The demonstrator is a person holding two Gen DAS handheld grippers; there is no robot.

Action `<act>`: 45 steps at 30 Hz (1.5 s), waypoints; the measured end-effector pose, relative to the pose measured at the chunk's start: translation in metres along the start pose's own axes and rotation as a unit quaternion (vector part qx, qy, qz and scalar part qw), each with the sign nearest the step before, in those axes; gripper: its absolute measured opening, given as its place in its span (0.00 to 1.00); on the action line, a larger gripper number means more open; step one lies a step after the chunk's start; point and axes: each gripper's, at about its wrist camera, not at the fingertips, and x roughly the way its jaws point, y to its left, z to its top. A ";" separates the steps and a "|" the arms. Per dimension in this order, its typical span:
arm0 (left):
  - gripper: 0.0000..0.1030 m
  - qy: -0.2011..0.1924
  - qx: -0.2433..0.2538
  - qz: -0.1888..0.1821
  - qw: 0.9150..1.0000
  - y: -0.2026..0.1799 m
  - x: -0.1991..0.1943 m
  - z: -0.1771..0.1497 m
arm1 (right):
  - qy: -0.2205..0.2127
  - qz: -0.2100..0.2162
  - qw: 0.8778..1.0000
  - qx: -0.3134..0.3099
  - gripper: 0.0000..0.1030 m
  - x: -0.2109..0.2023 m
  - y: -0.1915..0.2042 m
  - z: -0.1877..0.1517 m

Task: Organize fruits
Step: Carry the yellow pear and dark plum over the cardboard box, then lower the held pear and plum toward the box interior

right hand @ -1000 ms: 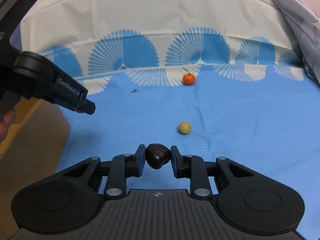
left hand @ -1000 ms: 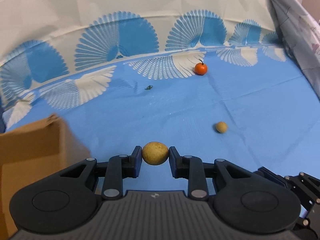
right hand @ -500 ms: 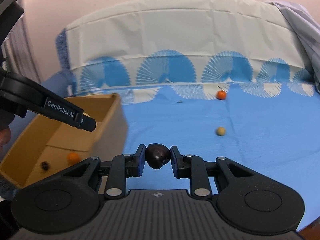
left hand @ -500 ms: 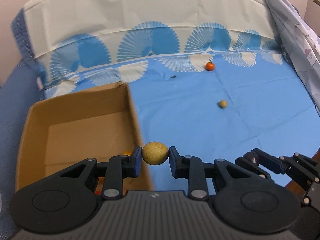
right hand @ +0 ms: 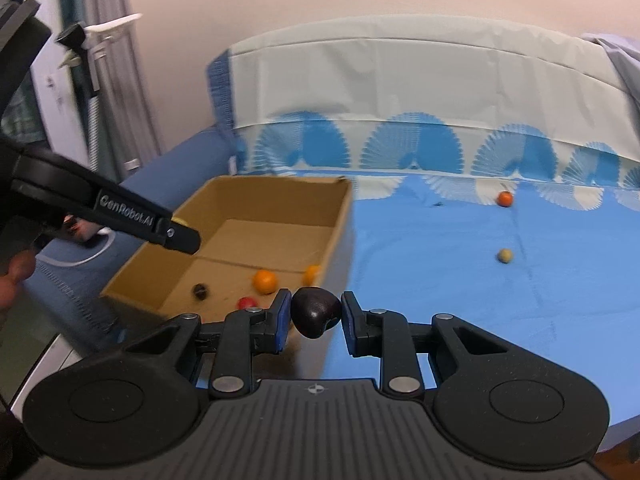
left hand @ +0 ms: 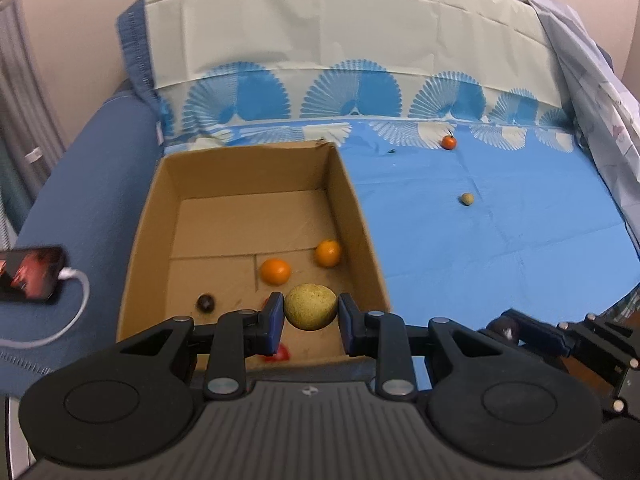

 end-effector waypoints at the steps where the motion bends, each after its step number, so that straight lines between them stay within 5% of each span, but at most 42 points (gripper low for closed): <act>1: 0.31 -0.002 -0.004 0.001 1.000 0.005 -0.006 -0.006 | 0.001 0.004 1.000 -0.005 0.27 -0.004 0.006 -0.003; 23: 0.31 -0.016 -0.047 0.013 0.999 0.042 -0.058 -0.066 | 0.005 0.033 0.998 -0.057 0.27 -0.038 0.063 -0.025; 45: 0.31 -0.014 -0.053 0.010 0.998 0.046 -0.054 -0.066 | 0.014 0.033 0.998 -0.059 0.27 -0.034 0.062 -0.026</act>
